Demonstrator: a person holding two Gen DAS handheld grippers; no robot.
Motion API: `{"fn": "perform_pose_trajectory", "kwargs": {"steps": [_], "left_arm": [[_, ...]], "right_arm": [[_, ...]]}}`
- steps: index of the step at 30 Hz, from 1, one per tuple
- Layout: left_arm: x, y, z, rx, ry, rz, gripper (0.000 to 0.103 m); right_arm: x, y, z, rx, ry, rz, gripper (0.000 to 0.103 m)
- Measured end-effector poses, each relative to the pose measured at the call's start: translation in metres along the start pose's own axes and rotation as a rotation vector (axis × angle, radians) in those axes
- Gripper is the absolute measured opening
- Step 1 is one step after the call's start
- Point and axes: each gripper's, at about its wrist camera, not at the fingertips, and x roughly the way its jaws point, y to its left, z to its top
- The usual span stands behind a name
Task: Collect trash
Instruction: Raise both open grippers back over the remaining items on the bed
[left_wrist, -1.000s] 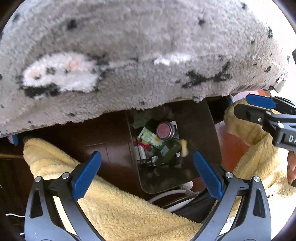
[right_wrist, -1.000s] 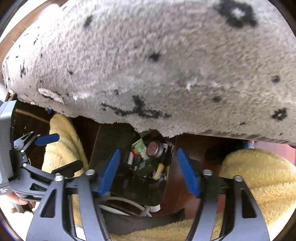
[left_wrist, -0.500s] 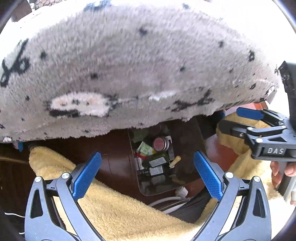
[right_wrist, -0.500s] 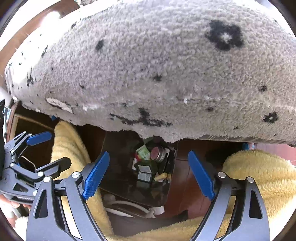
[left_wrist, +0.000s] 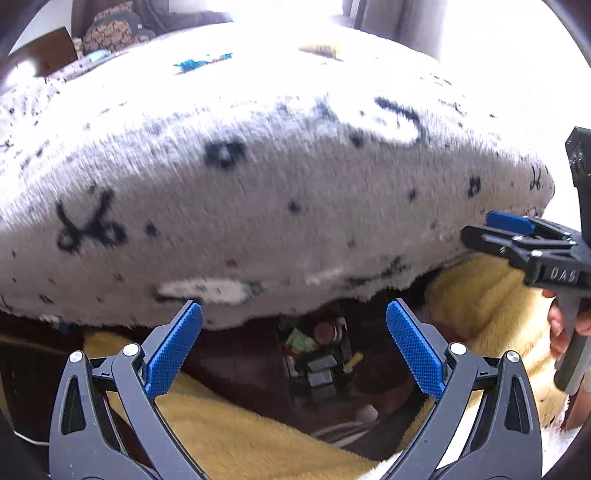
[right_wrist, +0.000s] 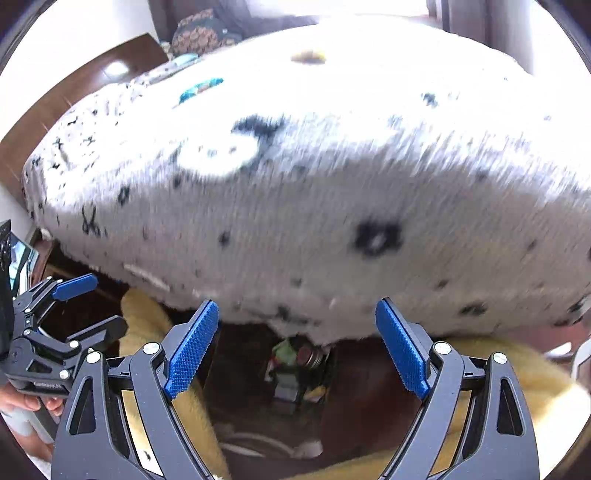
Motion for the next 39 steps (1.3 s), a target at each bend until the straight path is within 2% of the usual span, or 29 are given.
{"fn": "perform_pose_trajectory", "kwargs": {"steps": [7,12,18,20,26,29,33,39], "left_arm": [[-0.009,0.024,0.039,-0.018,-0.067,0.056,0.095],[-0.001,0.043,0.067,-0.043,-0.103,0.088,0.095],[0.007,0.074,0.104,-0.08,-0.146,0.13,0.095],[0.011,0.085,0.117,-0.095,-0.153,0.139,0.095],[0.035,0.113,0.149,-0.111,-0.141,0.165,0.095],[0.051,0.123,0.167,-0.11,-0.13,0.172,0.095],[0.072,0.13,0.194,-0.093,-0.121,0.171,0.095],[0.103,0.132,0.236,-0.067,-0.102,0.167,0.095]], "right_arm": [[-0.013,-0.009,0.044,-0.027,-0.085,-0.073,0.088],[-0.01,-0.008,0.078,-0.061,-0.136,-0.106,0.088],[0.008,-0.001,0.12,-0.091,-0.172,-0.111,0.089],[0.013,0.001,0.132,-0.1,-0.182,-0.106,0.092],[0.041,0.005,0.171,-0.109,-0.165,-0.091,0.093],[0.058,0.005,0.191,-0.122,-0.154,-0.12,0.093],[0.085,0.0,0.222,-0.102,-0.115,-0.13,0.093],[0.119,0.0,0.263,-0.131,-0.101,-0.162,0.093]]}}
